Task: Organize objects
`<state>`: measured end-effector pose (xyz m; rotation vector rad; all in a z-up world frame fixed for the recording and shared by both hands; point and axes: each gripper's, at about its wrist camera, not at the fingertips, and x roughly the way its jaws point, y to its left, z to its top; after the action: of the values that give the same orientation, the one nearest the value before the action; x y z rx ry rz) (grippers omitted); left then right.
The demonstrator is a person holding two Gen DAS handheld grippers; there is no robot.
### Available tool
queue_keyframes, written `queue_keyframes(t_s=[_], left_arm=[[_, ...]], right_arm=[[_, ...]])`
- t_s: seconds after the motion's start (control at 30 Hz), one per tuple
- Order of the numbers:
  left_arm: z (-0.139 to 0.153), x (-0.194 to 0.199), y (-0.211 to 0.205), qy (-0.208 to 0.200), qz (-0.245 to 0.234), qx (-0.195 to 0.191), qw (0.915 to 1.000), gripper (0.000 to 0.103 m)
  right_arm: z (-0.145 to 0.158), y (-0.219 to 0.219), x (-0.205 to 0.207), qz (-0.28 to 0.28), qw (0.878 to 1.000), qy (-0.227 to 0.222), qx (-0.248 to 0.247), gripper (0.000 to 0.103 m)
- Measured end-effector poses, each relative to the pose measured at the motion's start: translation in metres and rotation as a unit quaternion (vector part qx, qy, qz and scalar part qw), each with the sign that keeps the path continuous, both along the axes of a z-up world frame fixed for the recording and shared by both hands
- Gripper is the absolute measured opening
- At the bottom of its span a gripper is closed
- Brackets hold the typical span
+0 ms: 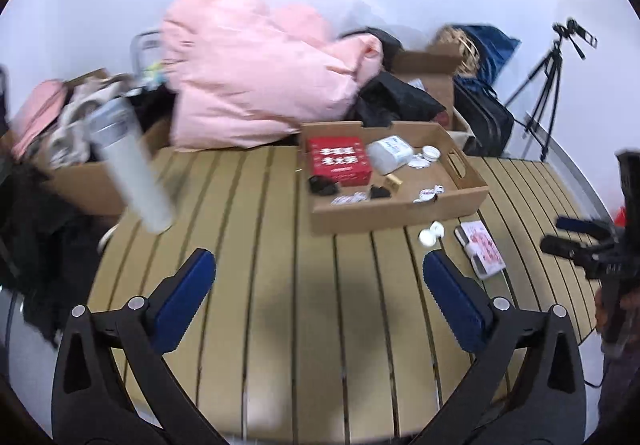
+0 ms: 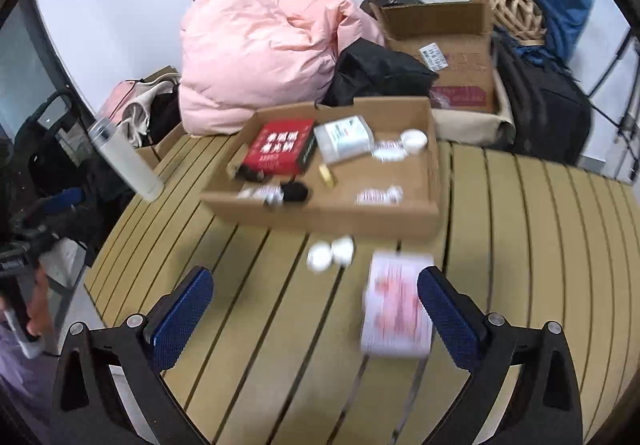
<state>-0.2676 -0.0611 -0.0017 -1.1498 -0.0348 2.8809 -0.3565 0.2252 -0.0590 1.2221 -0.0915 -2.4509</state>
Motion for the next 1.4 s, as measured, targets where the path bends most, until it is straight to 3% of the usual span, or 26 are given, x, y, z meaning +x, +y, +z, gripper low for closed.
queue_keyframes(t_s=[0.13, 0.3, 0.43, 0.63, 0.7, 0.8, 0.9, 0.97, 1.03, 1.1, 1.2, 1.27, 1.3, 1.4], left_arm=[[-0.005, 0.052, 0.007, -0.004, 0.016, -0.003, 0.9999, 0.103], [-0.020, 0.077, 0.031, -0.040, -0.031, 0.023, 0.9985, 0.103], [-0.023, 0.076, 0.045, -0.039, -0.039, 0.019, 0.9983, 0.103], [-0.030, 0.065, 0.049, -0.048, -0.041, 0.026, 0.9977, 0.103], [-0.029, 0.056, 0.051, -0.043, -0.051, 0.032, 0.9973, 0.103], [-0.023, 0.030, 0.060, -0.006, -0.107, 0.026, 0.9939, 0.102], [-0.031, -0.013, 0.080, 0.009, -0.182, -0.002, 0.9832, 0.098], [-0.045, -0.048, 0.099, 0.011, -0.202, -0.032, 0.9789, 0.075], [-0.062, -0.078, 0.115, 0.006, -0.223, -0.037, 0.9742, 0.067], [-0.084, -0.105, 0.131, -0.011, -0.239, -0.025, 0.9707, 0.062], [-0.120, -0.131, 0.155, -0.031, -0.244, -0.038, 0.9686, 0.061], [-0.138, -0.140, 0.161, -0.021, -0.241, -0.044, 0.9692, 0.057], [-0.146, -0.144, 0.161, -0.019, -0.238, -0.043, 0.9702, 0.057], [-0.171, -0.156, 0.162, -0.038, -0.226, -0.037, 0.9728, 0.057]], right_arm=[[0.005, 0.001, 0.064, -0.019, 1.000, 0.008, 0.004, 0.103], [0.002, 0.000, 0.130, -0.032, 0.999, 0.001, -0.017, 0.103], [-0.011, 0.007, 0.142, -0.044, 0.999, -0.012, 0.027, 0.103], [-0.016, 0.023, 0.141, -0.062, 0.998, -0.013, 0.003, 0.103], [-0.020, 0.021, 0.135, -0.058, 0.998, -0.013, 0.004, 0.103], [-0.025, 0.018, 0.119, -0.043, 0.999, -0.019, -0.006, 0.101], [-0.024, 0.010, 0.095, -0.024, 1.000, -0.004, 0.019, 0.086], [-0.024, 0.006, 0.074, -0.013, 0.999, 0.015, 0.030, 0.077], [-0.032, 0.000, 0.040, 0.002, 0.999, 0.028, 0.037, 0.076], [-0.045, -0.006, 0.013, 0.020, 0.999, 0.023, 0.037, 0.058], [-0.070, -0.012, -0.033, 0.041, 0.999, 0.027, 0.019, 0.046], [-0.084, -0.011, -0.055, 0.043, 0.999, 0.015, -0.008, 0.043], [-0.091, -0.011, -0.063, 0.042, 0.999, 0.012, -0.008, 0.036], [-0.109, -0.012, -0.080, 0.041, 0.999, 0.011, 0.013, 0.035]])
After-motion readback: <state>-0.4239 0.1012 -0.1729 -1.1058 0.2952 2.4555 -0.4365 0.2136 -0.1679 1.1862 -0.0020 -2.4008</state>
